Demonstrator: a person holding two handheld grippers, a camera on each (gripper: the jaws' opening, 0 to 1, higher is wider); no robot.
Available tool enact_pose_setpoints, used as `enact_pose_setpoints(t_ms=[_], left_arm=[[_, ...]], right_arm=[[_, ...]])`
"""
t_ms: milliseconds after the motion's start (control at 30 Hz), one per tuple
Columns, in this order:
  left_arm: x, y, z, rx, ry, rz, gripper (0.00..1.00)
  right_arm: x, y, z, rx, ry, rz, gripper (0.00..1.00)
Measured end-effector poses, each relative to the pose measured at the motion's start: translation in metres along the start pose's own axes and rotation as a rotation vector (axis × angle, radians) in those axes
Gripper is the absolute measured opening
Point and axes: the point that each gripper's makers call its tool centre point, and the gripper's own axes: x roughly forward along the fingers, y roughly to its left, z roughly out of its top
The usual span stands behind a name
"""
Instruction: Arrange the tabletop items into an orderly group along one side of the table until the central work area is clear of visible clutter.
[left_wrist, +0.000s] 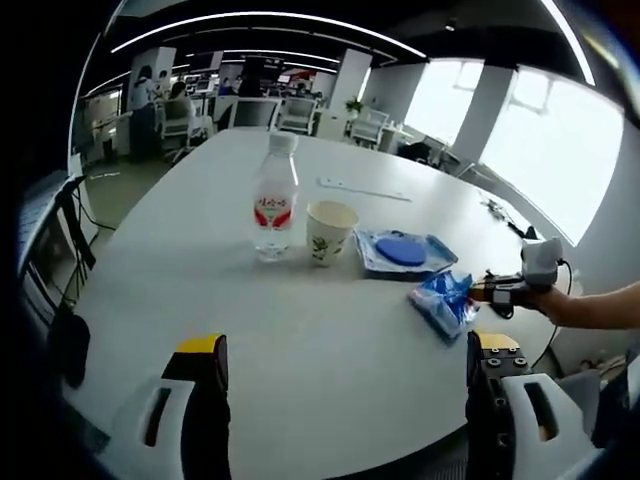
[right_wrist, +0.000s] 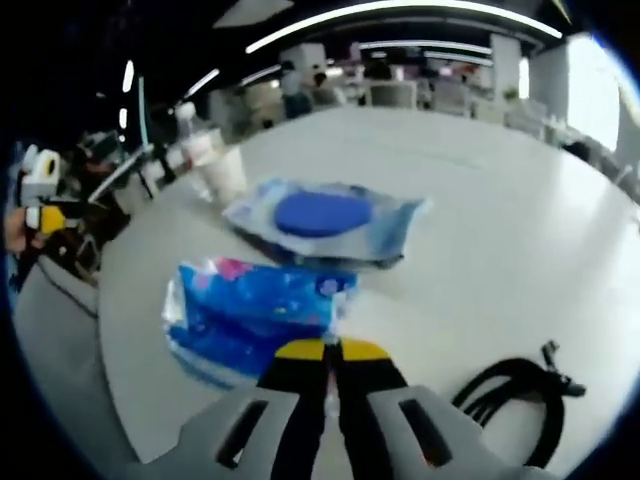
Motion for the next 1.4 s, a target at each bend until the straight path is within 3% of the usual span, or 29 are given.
enact_pose_setpoints(t_ms=[167,233,400,700,1067,1200,1400], left_arm=[[0.001,-0.001,0.0,0.0,0.001,-0.006,0.99],[0.001,-0.002,0.0,-0.001,0.001,-0.009,0.99],[0.002,-0.002,-0.002,-0.001,0.005,-0.013,0.99],[0.003,0.003,-0.01,-0.007,0.021,-0.002,0.99],[0.001,0.007,-0.011,-0.01,0.025,0.009,0.99],[-0.001,0.006,-0.01,-0.013,0.026,0.007,0.99],[-0.004,0.007,-0.007,-0.007,0.025,0.011,0.99]], right_arm=[[-0.011,-0.006,0.006,0.016,-0.029,-0.025,0.0],[-0.014,-0.008,0.008,0.09,-0.049,-0.024,0.0],[-0.033,-0.021,0.012,0.078,-0.07,-0.046,0.0],[-0.062,-0.066,0.023,0.149,-0.132,-0.136,0.0],[-0.06,-0.109,0.043,0.144,-0.16,-0.208,0.0],[-0.059,-0.121,0.049,0.216,-0.19,-0.227,0.0],[-0.057,-0.14,0.053,0.216,-0.192,-0.26,0.0]])
